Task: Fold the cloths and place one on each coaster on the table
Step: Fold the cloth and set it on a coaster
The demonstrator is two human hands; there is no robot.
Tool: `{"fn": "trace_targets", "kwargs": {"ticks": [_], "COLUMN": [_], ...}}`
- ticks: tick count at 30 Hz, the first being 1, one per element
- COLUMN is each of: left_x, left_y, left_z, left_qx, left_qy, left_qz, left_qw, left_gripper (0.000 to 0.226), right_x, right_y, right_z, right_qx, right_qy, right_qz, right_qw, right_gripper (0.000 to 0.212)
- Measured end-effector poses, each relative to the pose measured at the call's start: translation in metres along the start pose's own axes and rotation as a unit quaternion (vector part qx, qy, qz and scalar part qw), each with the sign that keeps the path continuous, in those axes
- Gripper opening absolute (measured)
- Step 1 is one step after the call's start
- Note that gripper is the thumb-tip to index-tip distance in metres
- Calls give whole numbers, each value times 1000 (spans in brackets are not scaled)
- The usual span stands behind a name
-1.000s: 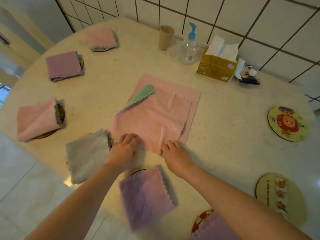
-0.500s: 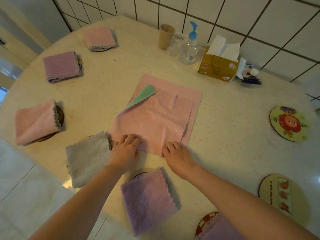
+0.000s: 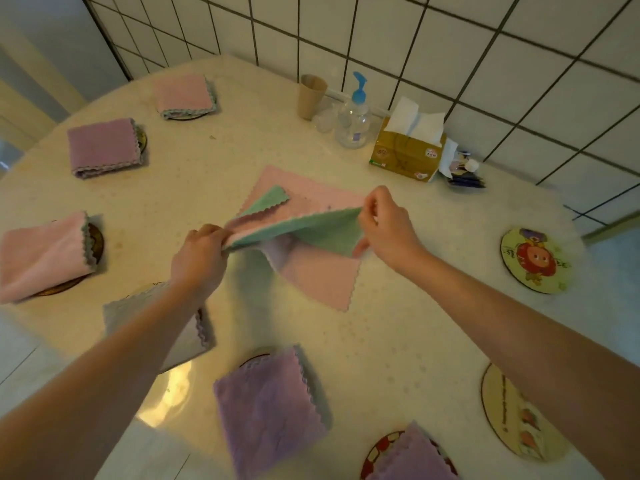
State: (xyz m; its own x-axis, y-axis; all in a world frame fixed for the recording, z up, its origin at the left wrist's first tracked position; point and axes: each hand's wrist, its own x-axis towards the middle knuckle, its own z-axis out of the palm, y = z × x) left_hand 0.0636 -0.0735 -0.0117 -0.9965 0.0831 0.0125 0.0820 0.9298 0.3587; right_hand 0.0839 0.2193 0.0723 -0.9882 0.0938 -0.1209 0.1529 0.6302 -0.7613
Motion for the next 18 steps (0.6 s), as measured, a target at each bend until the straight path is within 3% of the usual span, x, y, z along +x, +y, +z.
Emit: {"fn": "trace_targets", "kwargs": {"ticks": [3,5,7,10,13,14,18], "left_x": [38,55,65,56,27,14,-68], "left_y": [41,78,111,157,186,192,213], "left_z": [-37,-67,-96,-123,-114,-103,-16], "left_qx": [-169,-283,-315,-253,-153,-141,-111], "left_qy": [10,27,83,163,222,217,108], "left_qz": [-39,-66,-37,37,96,113,151], "left_qw": [985,957,945,953,958,959,976], "left_gripper": [37,34,33,35,36,37,36], "right_x": [27,42,49,31,-12,-29,-117], "right_y": [-9,-18,-26,-31,-13,1,104], "right_z": [-31,-58,-87,-135,-169,-175,-188], "right_qx": [157,191,178,138,124,114,35], "right_qy": [30,80,159,245,249,233,140], "right_qz": [46,19,-36,-146,-236,-248,-200], "right_qw": [986,978,971,948,931,933,969], "right_gripper": [4,5,6,8,5,4,38]}}
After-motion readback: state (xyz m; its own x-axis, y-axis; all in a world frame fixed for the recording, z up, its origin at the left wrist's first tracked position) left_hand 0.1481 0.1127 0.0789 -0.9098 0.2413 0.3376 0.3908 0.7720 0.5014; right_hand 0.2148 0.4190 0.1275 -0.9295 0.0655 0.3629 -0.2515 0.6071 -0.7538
